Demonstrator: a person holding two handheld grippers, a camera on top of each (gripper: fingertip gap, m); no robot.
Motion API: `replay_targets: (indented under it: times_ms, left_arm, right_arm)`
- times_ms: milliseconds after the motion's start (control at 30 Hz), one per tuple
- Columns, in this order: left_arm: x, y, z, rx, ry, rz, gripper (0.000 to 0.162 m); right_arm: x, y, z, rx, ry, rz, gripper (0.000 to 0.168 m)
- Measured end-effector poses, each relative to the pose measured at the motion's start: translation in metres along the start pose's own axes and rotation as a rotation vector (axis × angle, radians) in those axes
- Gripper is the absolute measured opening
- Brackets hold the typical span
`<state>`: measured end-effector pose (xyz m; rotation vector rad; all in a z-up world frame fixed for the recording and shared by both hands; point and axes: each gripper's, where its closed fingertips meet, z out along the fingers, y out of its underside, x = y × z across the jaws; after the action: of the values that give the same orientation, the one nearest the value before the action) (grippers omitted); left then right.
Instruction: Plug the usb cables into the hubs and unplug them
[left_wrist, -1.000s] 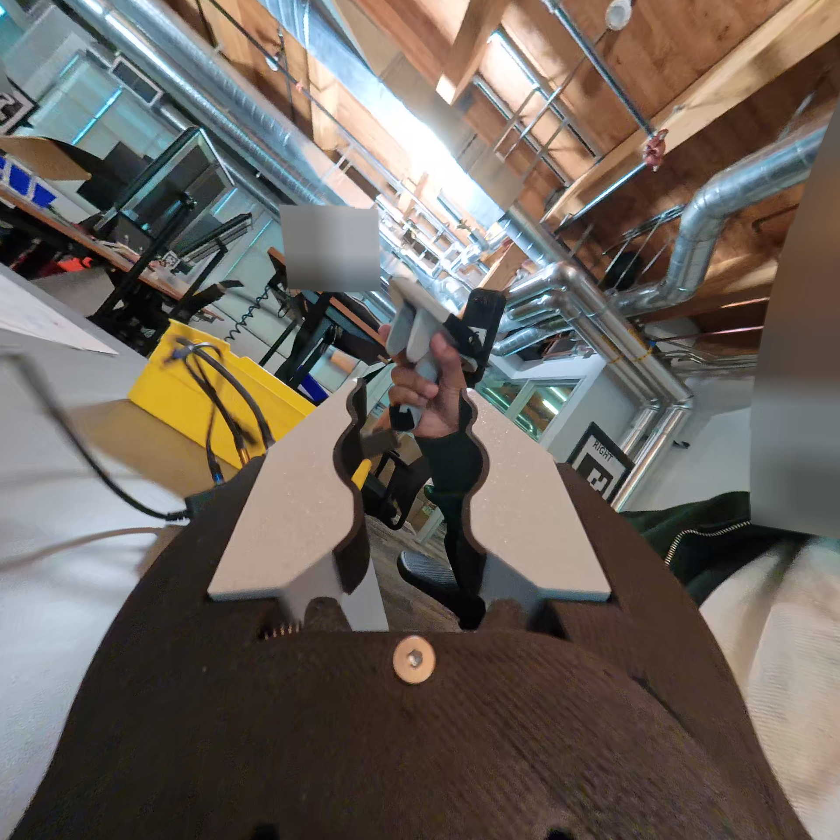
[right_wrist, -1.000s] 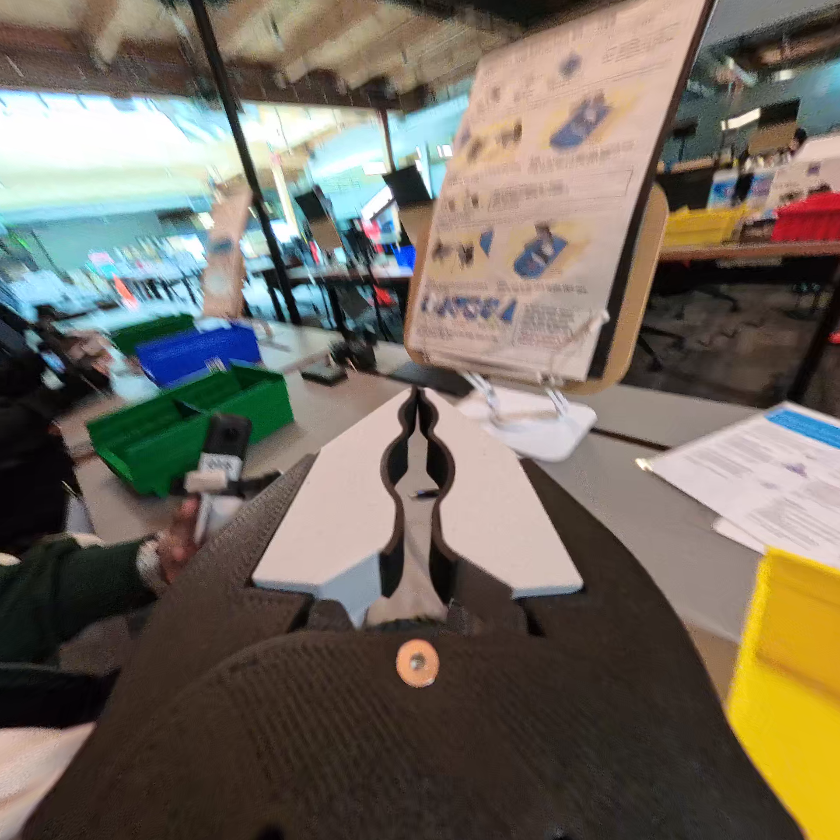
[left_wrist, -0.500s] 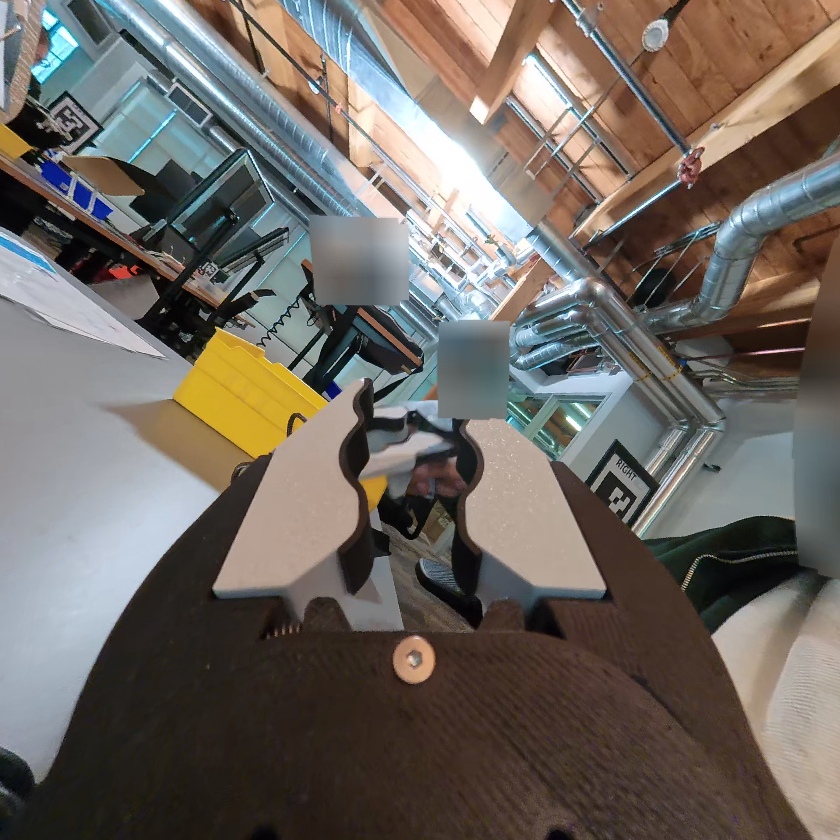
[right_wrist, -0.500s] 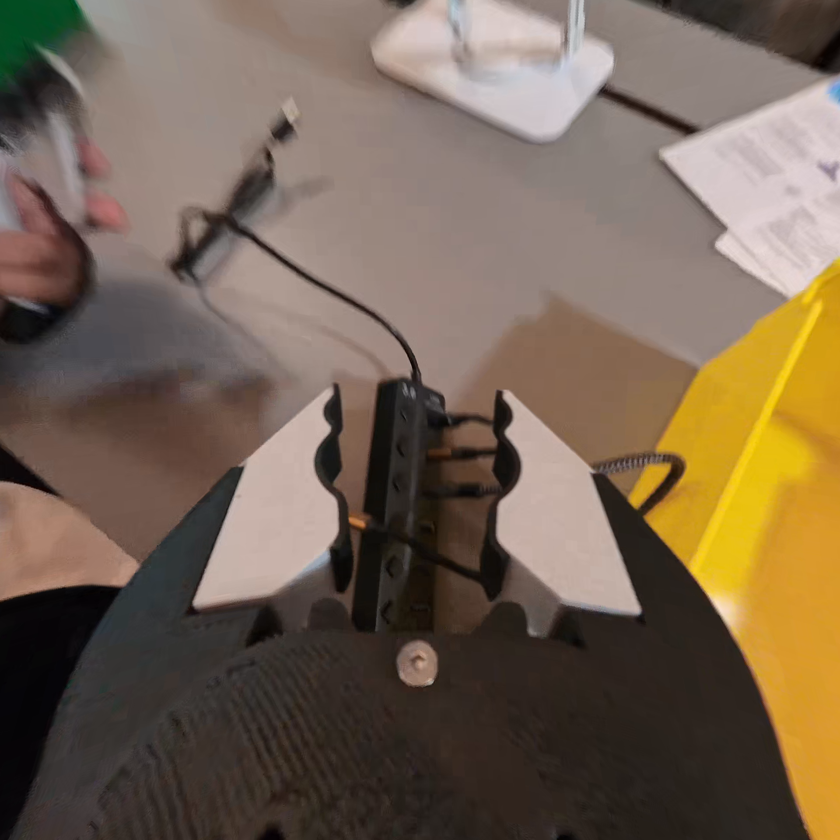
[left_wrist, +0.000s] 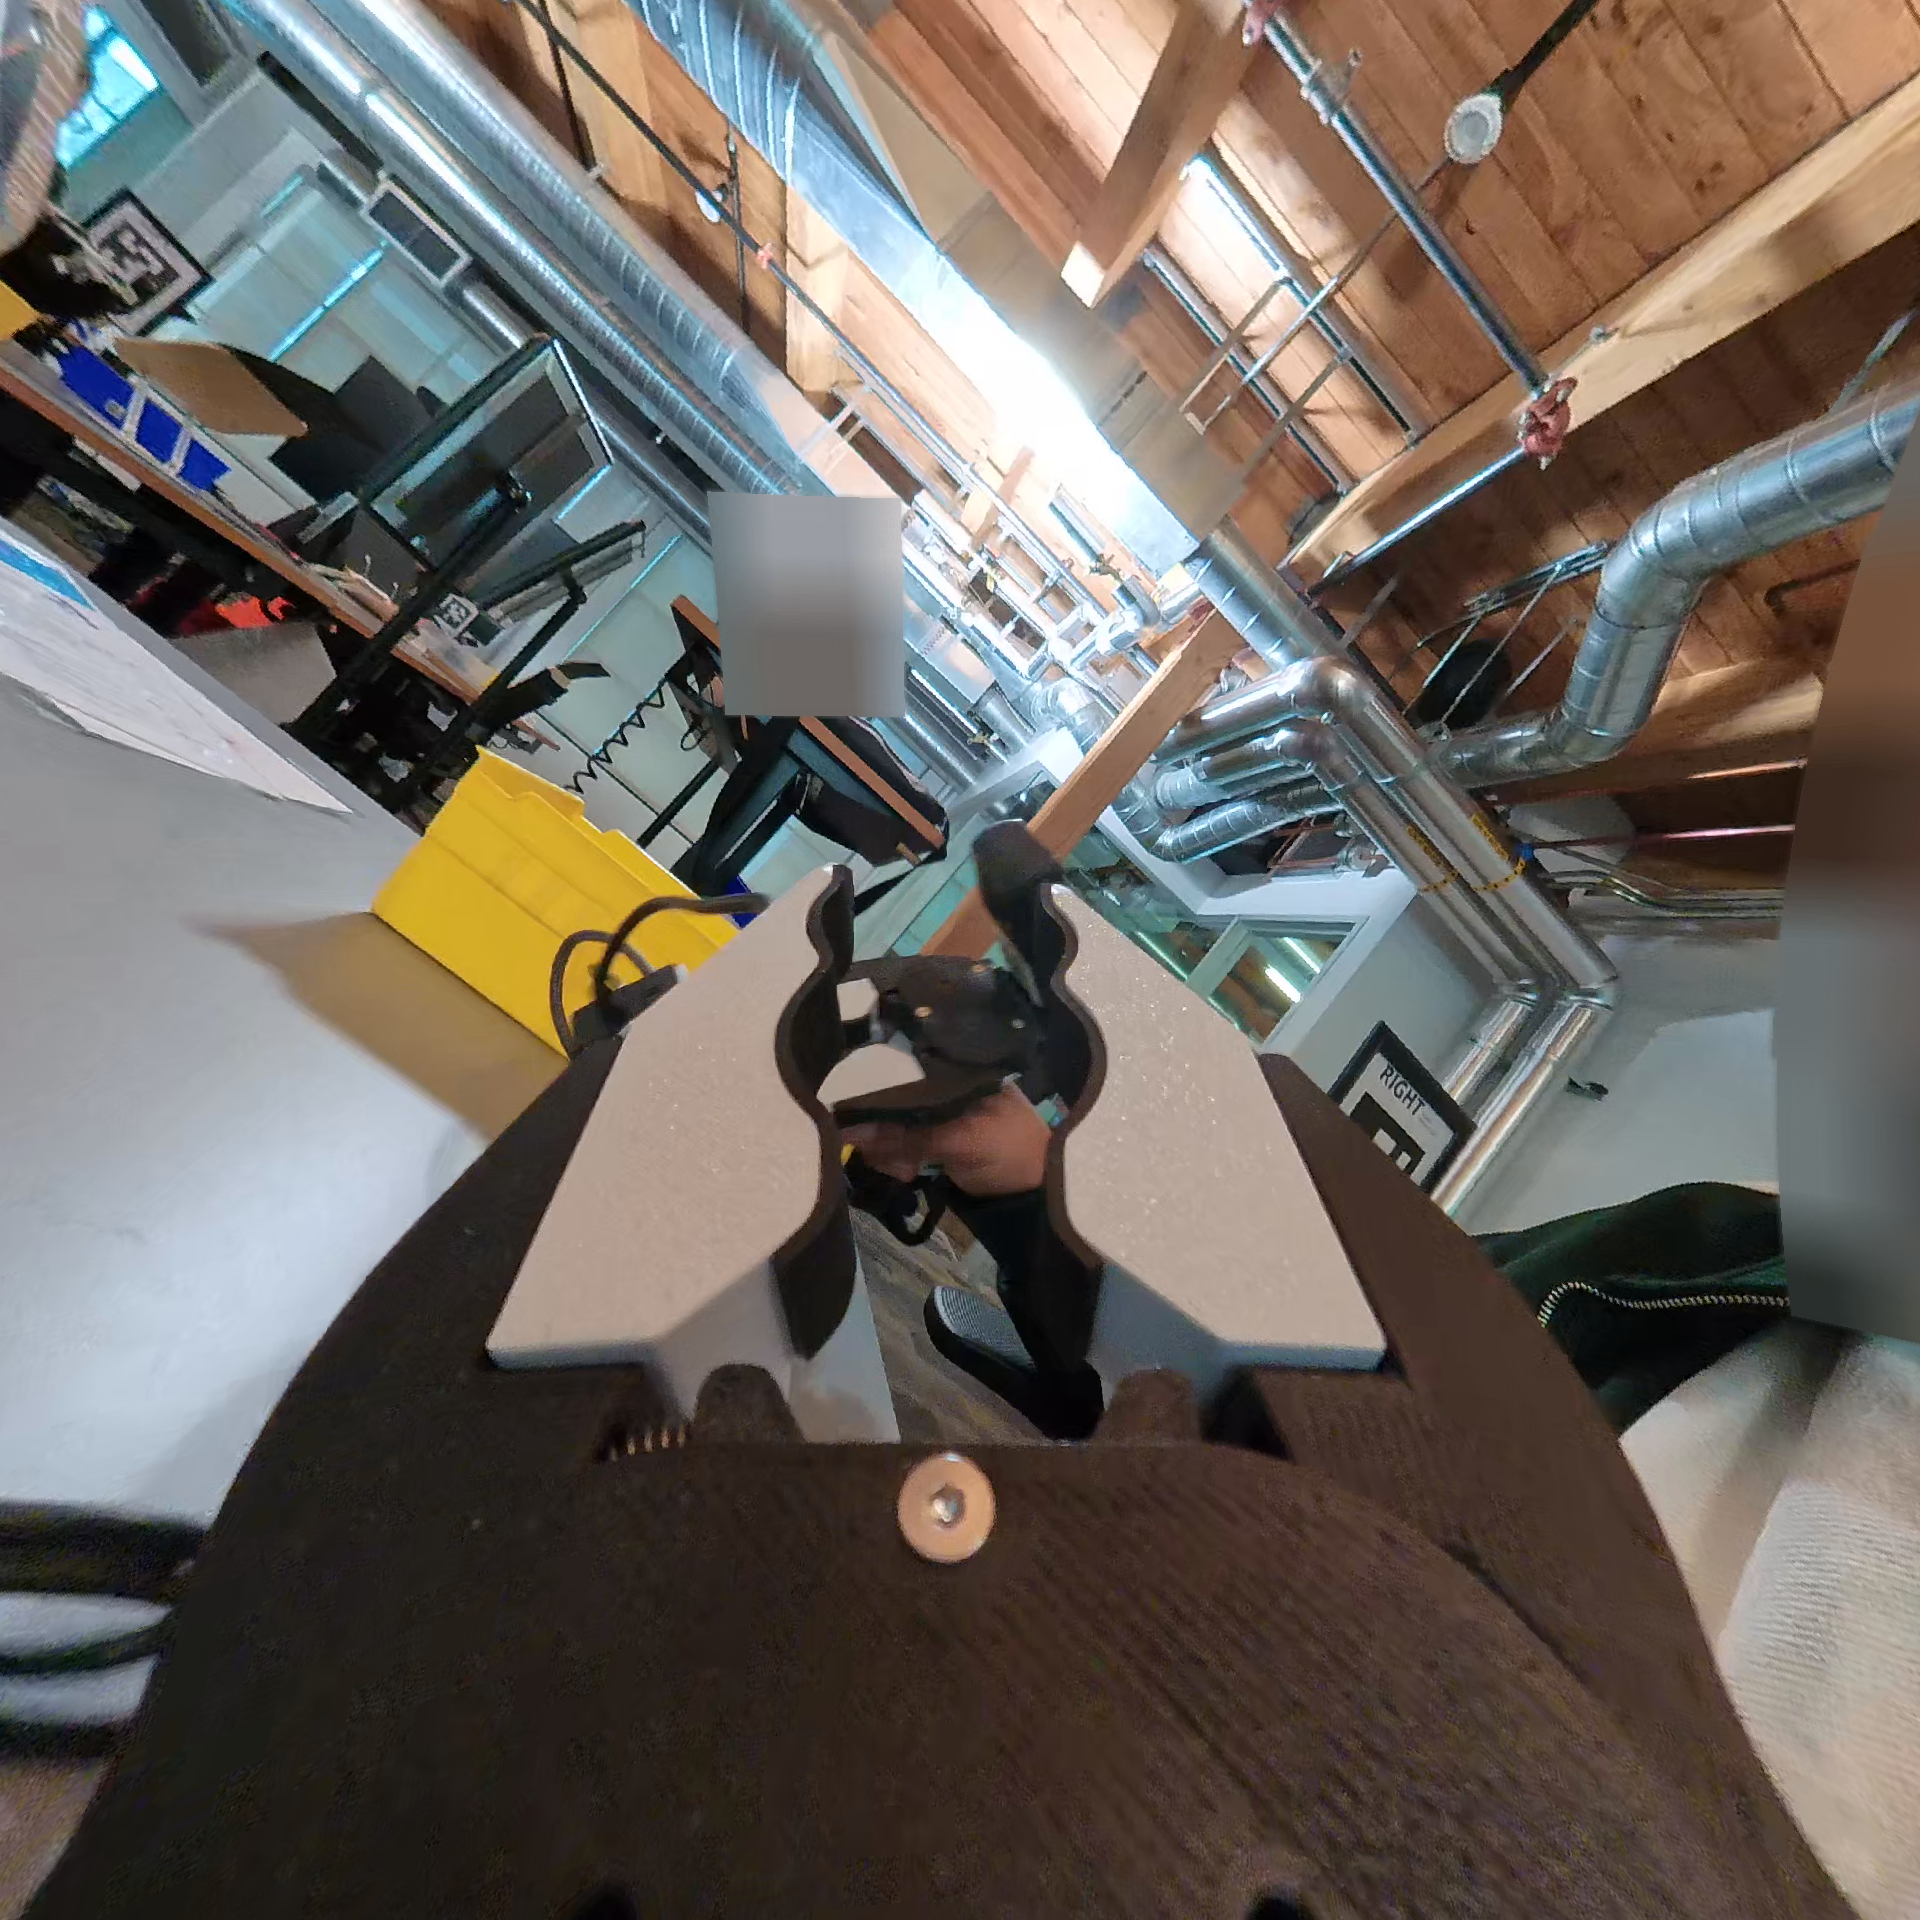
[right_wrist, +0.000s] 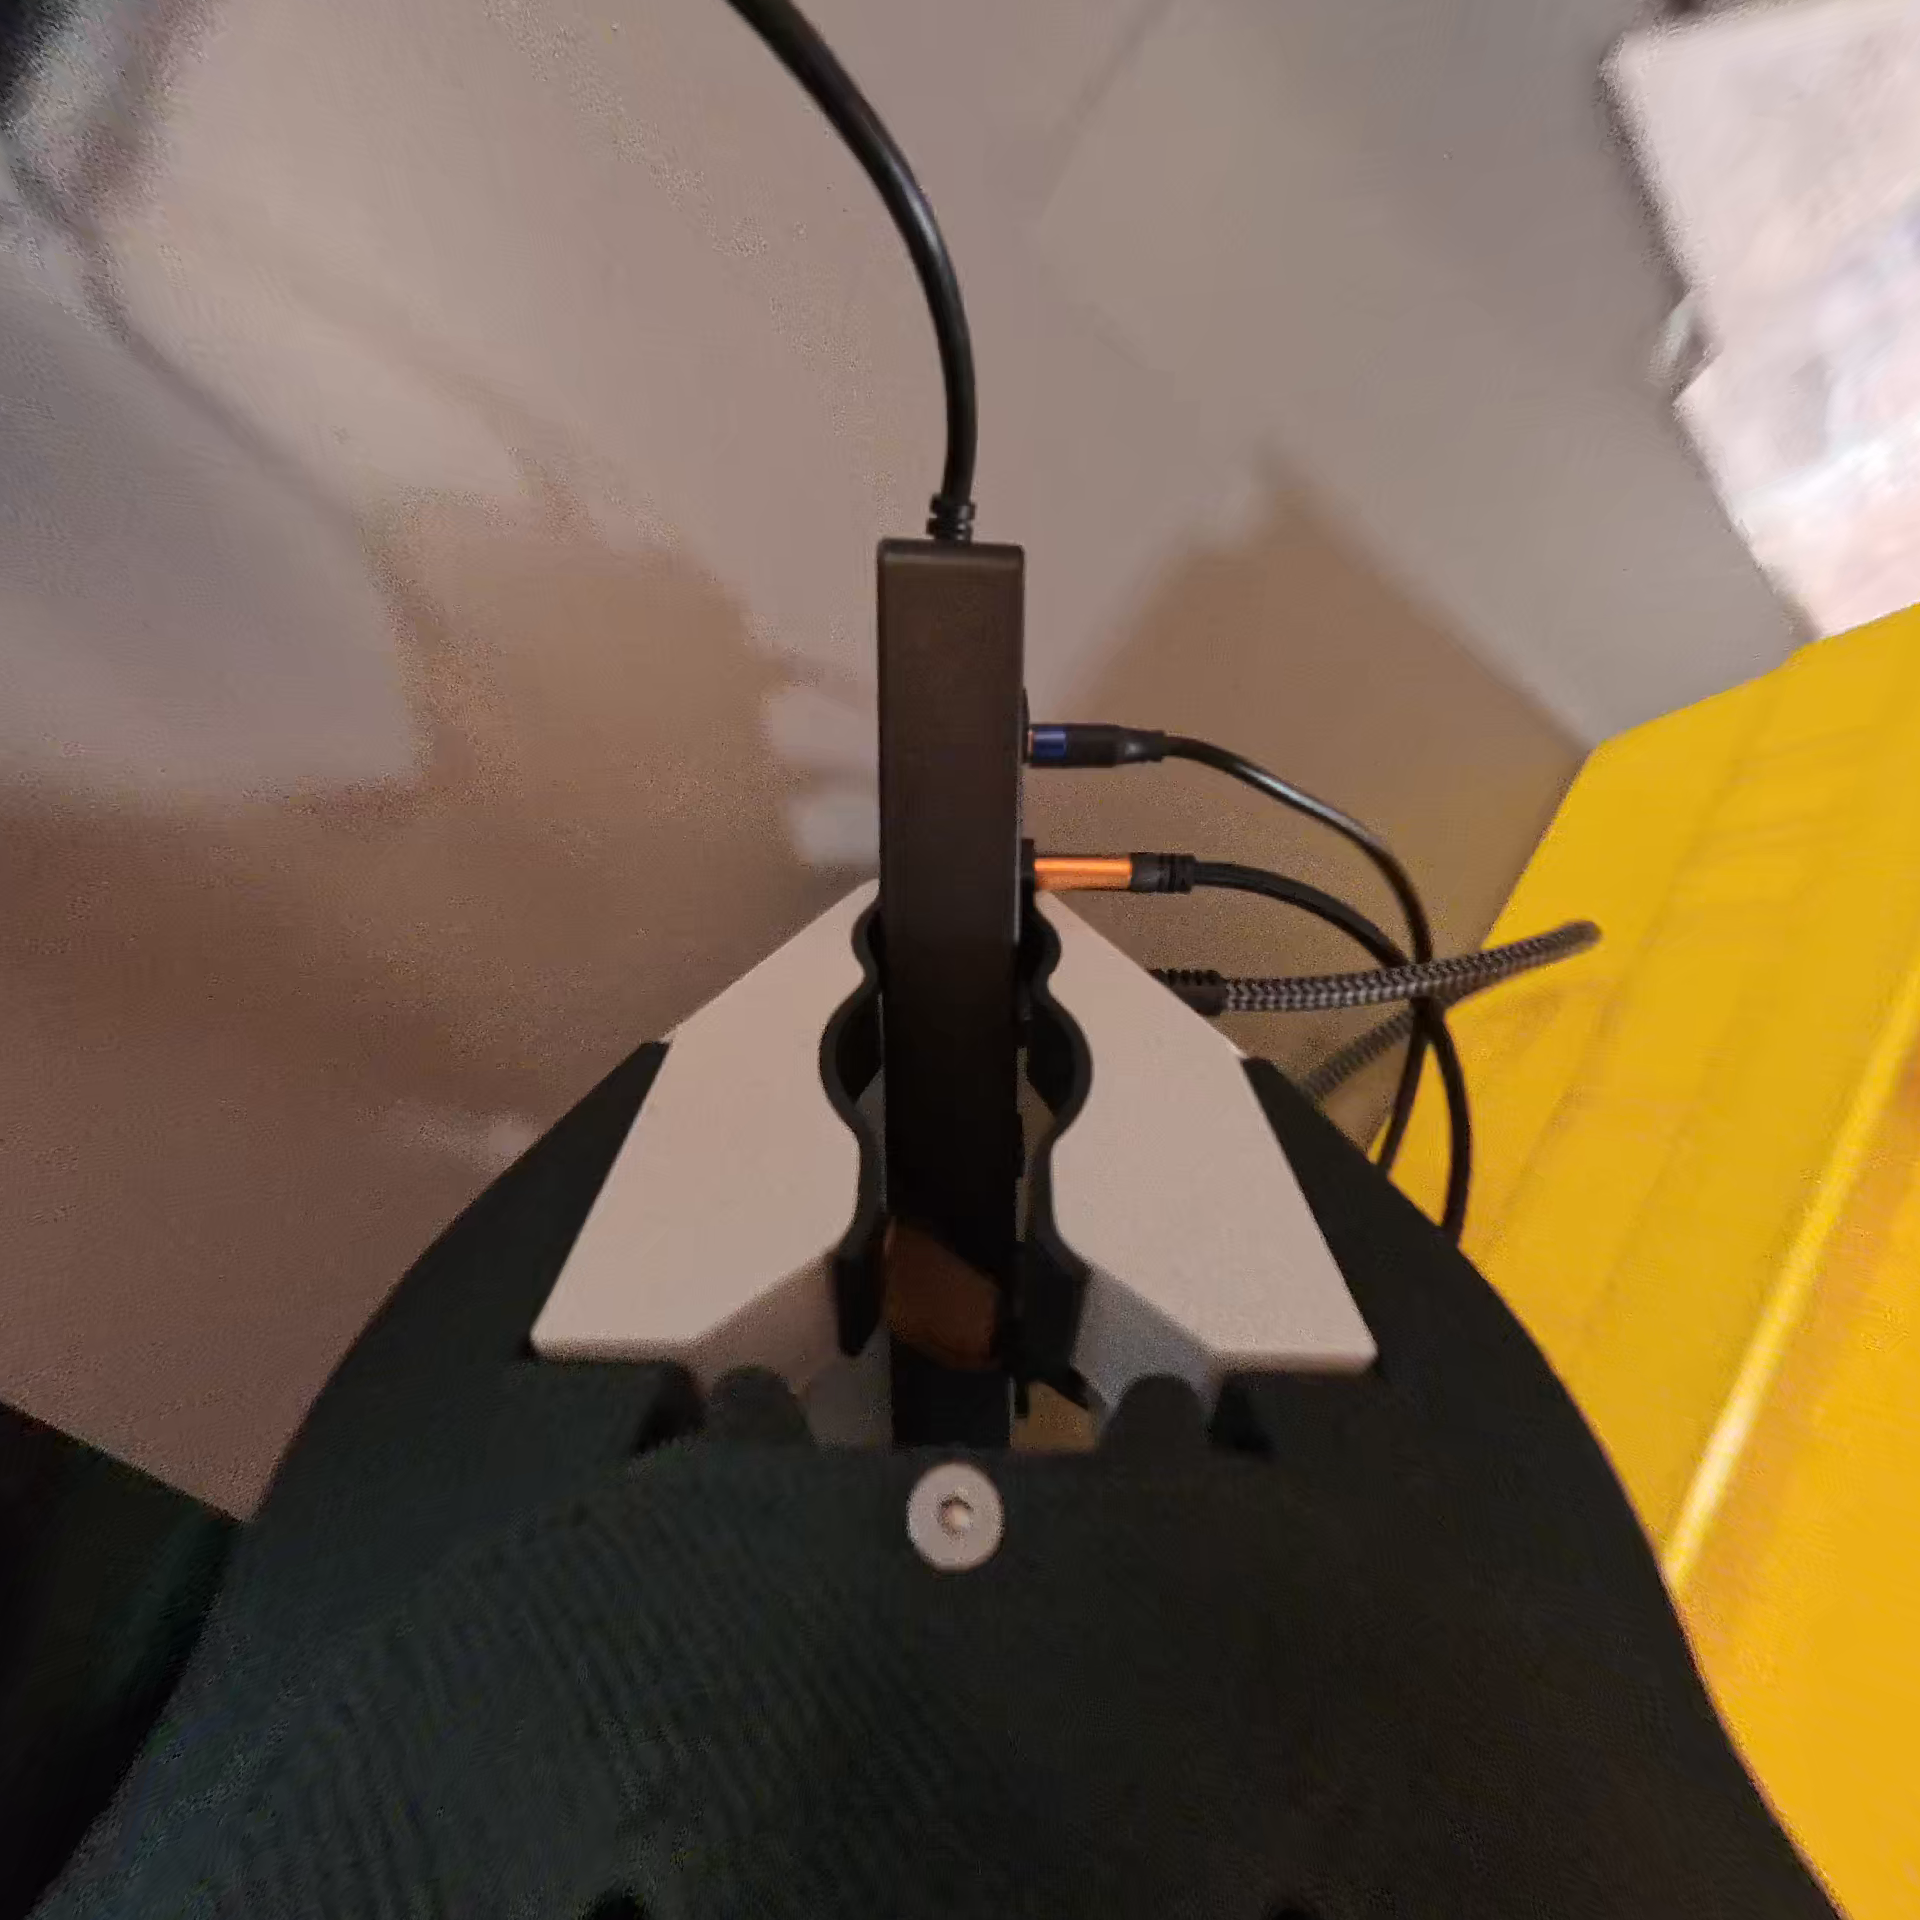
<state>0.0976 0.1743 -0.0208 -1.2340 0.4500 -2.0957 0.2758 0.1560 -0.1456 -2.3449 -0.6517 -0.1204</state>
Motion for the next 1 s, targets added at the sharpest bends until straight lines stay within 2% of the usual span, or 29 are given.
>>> replay_targets:
  times_ms: [167,300,367,500,667,800,900,1000]
  left_arm:
    - [0.001,-0.012,-0.006,0.035,0.004,0.02,0.033]
    - [-0.001,-0.015,-0.008,0.051,-0.005,0.011,0.033]
    - [-0.001,-0.013,-0.007,0.042,-0.007,0.012,0.033]
    - [-0.002,-0.006,-0.004,0.011,-0.005,0.003,0.033]
    - [-0.004,0.001,-0.002,-0.012,-0.01,-0.002,0.033]
    - [-0.007,0.006,-0.001,-0.028,-0.017,-0.005,0.033]
    - [-0.008,0.009,-0.001,-0.039,-0.023,-0.003,0.033]
    - [-0.01,0.01,-0.001,-0.048,-0.032,0.005,0.033]
  right_arm:
    - [0.021,-0.066,-0.072,0.365,0.008,0.102,0.022]
    - [0.069,-0.092,-0.151,0.599,0.15,0.168,0.022]
    - [0.095,-0.09,-0.187,0.664,0.24,0.204,0.022]
    - [0.143,-0.063,-0.235,0.714,0.389,0.3,0.022]
    - [0.184,-0.038,-0.286,0.783,0.497,0.396,0.022]
    - [0.217,-0.037,-0.327,0.932,0.569,0.432,0.022]
    - [0.24,-0.034,-0.338,1.002,0.644,0.412,0.022]
    - [0.266,-0.016,-0.325,0.988,0.742,0.441,0.022]
